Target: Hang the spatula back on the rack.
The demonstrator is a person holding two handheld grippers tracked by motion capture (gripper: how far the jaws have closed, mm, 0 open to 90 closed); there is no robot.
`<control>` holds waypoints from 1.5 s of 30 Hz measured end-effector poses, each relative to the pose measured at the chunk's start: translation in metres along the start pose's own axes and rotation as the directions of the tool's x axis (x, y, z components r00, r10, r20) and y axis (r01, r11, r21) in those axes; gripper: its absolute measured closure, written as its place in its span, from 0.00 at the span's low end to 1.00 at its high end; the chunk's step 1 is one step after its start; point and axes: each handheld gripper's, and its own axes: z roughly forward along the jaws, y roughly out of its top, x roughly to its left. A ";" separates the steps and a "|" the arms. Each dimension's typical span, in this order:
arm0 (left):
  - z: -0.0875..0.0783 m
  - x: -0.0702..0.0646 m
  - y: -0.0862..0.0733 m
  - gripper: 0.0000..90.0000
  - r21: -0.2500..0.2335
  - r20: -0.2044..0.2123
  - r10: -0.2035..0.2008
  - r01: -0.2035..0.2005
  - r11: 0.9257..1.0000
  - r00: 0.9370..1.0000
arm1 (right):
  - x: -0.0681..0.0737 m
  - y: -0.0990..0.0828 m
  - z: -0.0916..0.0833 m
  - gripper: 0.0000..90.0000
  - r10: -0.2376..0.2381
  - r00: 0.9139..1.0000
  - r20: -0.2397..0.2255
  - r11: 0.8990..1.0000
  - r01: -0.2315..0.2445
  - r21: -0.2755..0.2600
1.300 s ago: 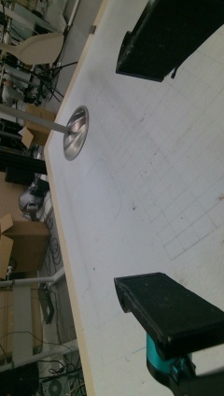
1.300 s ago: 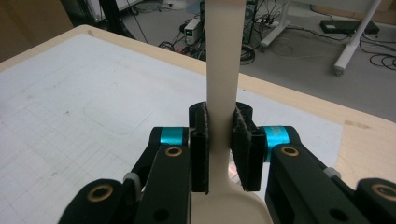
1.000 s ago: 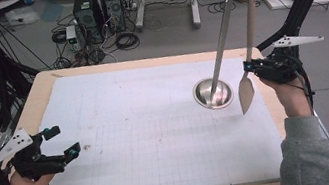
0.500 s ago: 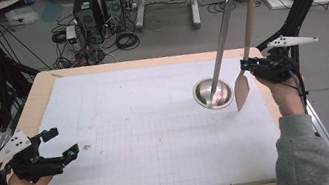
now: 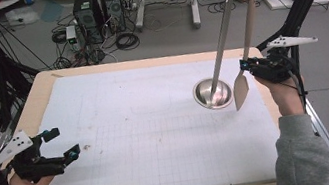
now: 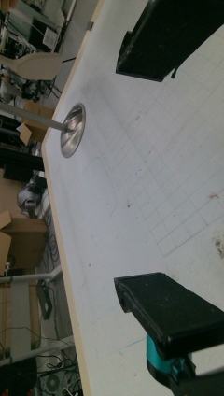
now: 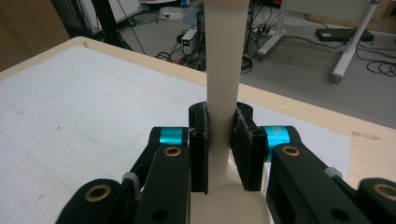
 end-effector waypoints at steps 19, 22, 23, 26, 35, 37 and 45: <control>0.002 -0.001 0.001 0.02 -0.001 0.005 0.002 -0.002 1.000 1.000 | 0.005 -0.007 -0.009 0.40 0.032 0.999 0.003 0.996 -0.032 -0.078; 0.003 -0.001 0.002 0.02 -0.001 0.005 0.003 -0.003 1.000 1.000 | 0.008 -0.012 -0.011 0.29 0.024 1.000 0.008 0.996 -0.023 -0.086; 0.003 0.000 0.002 0.02 -0.002 0.006 0.002 -0.002 1.000 1.000 | 0.009 -0.014 -0.012 0.27 0.018 1.000 0.004 0.996 -0.018 -0.090; 0.003 0.000 0.002 0.02 -0.002 0.008 0.002 -0.002 1.000 1.000 | 0.012 -0.021 -0.014 0.22 -0.002 1.000 -0.028 0.995 -0.001 -0.102; 0.005 0.002 0.006 0.02 -0.018 0.014 0.002 -0.001 1.000 1.000 | 0.025 -0.037 -0.022 0.18 -0.081 0.989 -0.126 0.989 0.064 -0.133; 0.006 0.003 0.007 0.02 -0.021 0.016 0.000 0.000 1.000 1.000 | 0.029 -0.040 -0.024 0.18 -0.098 0.985 -0.142 0.987 0.077 -0.143; 0.010 0.002 0.009 0.02 -0.022 0.026 0.001 0.000 1.000 1.000 | 0.039 -0.055 -0.035 0.18 -0.118 0.974 -0.192 0.980 0.083 -0.178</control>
